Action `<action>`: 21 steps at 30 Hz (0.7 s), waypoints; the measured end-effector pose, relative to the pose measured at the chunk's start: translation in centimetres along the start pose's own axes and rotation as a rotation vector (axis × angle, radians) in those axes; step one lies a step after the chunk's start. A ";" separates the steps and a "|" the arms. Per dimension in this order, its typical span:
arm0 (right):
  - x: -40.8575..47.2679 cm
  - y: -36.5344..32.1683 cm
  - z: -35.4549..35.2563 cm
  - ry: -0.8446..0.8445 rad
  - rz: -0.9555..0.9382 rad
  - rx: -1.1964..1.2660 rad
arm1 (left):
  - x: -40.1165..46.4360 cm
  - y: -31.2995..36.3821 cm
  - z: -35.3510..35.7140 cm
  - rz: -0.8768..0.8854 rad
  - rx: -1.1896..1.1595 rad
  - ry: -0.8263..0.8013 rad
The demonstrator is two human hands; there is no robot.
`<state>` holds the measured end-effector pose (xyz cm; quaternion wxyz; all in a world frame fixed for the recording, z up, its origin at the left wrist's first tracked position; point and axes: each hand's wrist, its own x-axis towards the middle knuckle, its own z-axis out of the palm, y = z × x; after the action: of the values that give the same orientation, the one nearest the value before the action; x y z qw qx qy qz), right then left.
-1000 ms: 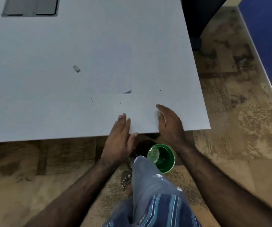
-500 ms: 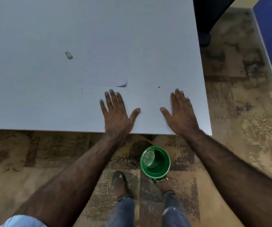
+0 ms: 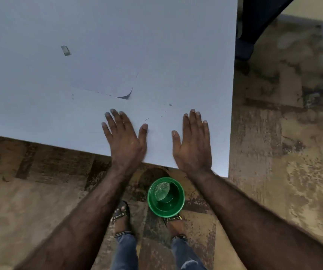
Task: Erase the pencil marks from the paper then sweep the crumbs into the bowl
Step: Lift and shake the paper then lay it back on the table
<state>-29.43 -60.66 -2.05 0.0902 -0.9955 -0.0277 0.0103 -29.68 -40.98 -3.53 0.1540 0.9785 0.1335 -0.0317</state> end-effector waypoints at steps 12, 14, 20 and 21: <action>0.1 0.2 0.5 0.020 -0.051 -0.022 | -1.4 6.6 0.7 0.353 -0.399 -0.143; 0.0 0.2 0.4 0.014 -0.060 0.007 | -2.6 6.3 0.1 0.360 -0.512 -0.107; -0.9 0.4 -0.4 0.061 -0.100 0.216 | -8.5 4.3 -0.2 0.248 -0.631 0.177; -1.5 0.5 -0.5 0.091 -0.129 0.281 | -9.6 3.7 0.0 0.234 -0.634 0.215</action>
<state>-30.92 -61.36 -1.66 0.2301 -0.9687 -0.0859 -0.0367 -37.90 -46.81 -1.49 0.4376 0.8885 0.0392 0.1325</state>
